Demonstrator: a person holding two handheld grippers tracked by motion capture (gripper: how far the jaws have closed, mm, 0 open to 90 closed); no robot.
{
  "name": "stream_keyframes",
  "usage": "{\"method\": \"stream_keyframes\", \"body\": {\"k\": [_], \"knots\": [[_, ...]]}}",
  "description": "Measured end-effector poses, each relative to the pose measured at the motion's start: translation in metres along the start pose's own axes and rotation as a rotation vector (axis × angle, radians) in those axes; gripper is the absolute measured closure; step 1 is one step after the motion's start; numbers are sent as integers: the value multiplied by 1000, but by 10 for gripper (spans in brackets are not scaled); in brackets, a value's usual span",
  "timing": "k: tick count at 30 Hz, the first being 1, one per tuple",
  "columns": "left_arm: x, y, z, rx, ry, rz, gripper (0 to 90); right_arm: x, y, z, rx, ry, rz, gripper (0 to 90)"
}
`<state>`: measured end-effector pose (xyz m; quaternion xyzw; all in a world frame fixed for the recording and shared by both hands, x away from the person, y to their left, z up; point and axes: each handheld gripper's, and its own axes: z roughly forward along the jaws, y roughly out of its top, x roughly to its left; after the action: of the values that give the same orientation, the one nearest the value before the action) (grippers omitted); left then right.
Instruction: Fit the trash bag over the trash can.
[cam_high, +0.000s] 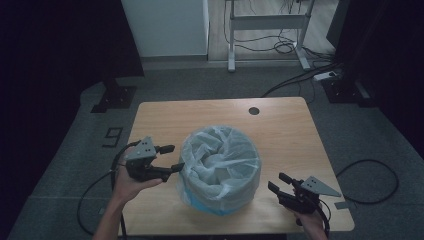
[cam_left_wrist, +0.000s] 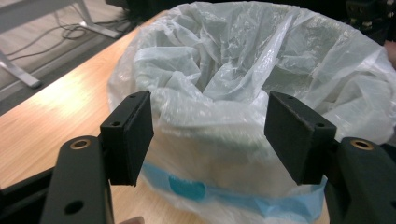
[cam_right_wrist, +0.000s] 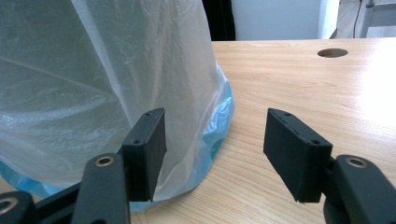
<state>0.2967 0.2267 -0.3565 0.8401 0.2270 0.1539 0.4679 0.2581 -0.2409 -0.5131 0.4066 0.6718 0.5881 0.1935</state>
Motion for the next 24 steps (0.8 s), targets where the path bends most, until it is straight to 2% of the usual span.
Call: {"method": "stream_keyframes", "body": {"k": [3, 16, 20, 24], "knots": [[-3, -9, -6, -2, 33, -8, 321, -1, -1, -1, 4, -5, -1, 381], [-11, -56, -31, -41, 68, -88, 324, -7, -3, -8, 6, -29, 3, 378], [-12, -78, -33, -36, 71, -125, 325, -9, -4, -9, 10, -37, 1, 378], [-13, -100, -26, 4, 97, -150, 325, -9, -6, -8, 20, -44, -5, 378]]}}
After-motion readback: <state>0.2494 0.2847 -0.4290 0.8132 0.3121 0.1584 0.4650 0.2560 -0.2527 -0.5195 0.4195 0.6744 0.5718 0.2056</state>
